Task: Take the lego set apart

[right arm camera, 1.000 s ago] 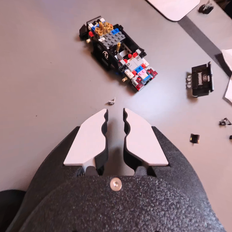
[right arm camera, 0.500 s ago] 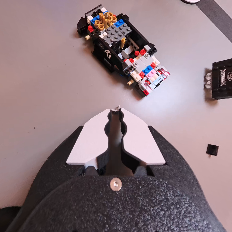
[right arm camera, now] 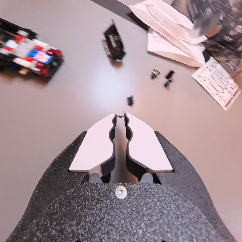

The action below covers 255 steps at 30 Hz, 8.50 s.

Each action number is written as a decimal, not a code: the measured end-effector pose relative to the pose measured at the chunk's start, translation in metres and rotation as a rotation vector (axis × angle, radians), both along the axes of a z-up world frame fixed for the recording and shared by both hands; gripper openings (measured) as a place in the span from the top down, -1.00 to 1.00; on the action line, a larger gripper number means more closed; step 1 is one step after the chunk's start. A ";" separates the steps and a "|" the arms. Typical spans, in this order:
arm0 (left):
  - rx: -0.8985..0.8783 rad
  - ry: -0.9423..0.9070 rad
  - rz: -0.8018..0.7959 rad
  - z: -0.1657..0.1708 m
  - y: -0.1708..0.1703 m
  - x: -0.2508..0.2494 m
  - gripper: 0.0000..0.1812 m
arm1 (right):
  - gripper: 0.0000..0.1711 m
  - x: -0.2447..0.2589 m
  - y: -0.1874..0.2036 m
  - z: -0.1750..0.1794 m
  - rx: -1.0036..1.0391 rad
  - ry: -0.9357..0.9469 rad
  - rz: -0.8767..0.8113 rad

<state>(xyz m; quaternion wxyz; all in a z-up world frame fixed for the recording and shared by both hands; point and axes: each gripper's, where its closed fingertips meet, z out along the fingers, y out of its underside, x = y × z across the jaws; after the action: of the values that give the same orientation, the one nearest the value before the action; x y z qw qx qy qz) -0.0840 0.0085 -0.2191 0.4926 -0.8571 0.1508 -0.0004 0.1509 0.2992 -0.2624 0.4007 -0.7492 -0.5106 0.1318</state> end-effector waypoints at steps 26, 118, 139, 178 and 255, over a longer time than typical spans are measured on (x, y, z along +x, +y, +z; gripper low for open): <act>-0.034 -0.086 -0.101 -0.027 0.011 0.030 0.85 | 0.85 -0.042 0.119 -0.003 -0.124 -0.009 0.031; -0.016 -0.509 -0.538 0.014 -0.009 0.115 0.91 | 0.91 -0.130 -0.304 0.054 -0.252 0.315 1.145; -0.044 -0.568 -0.576 0.020 -0.016 0.120 0.91 | 0.93 -0.125 -0.309 0.064 -0.267 0.352 1.181; -0.092 -0.439 -0.457 0.003 -0.010 0.091 0.92 | 0.90 -0.120 -0.272 0.091 -0.341 0.504 1.073; 0.001 -0.537 -0.499 0.023 -0.010 0.114 0.91 | 0.92 -0.131 -0.309 0.058 -0.127 0.258 1.095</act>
<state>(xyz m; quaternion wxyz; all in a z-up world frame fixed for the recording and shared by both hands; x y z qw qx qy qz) 0.0300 -0.0014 -0.1960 0.5000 -0.7629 0.2205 -0.3455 0.0196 -0.0101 -0.2042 0.2874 -0.3756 -0.7625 0.4414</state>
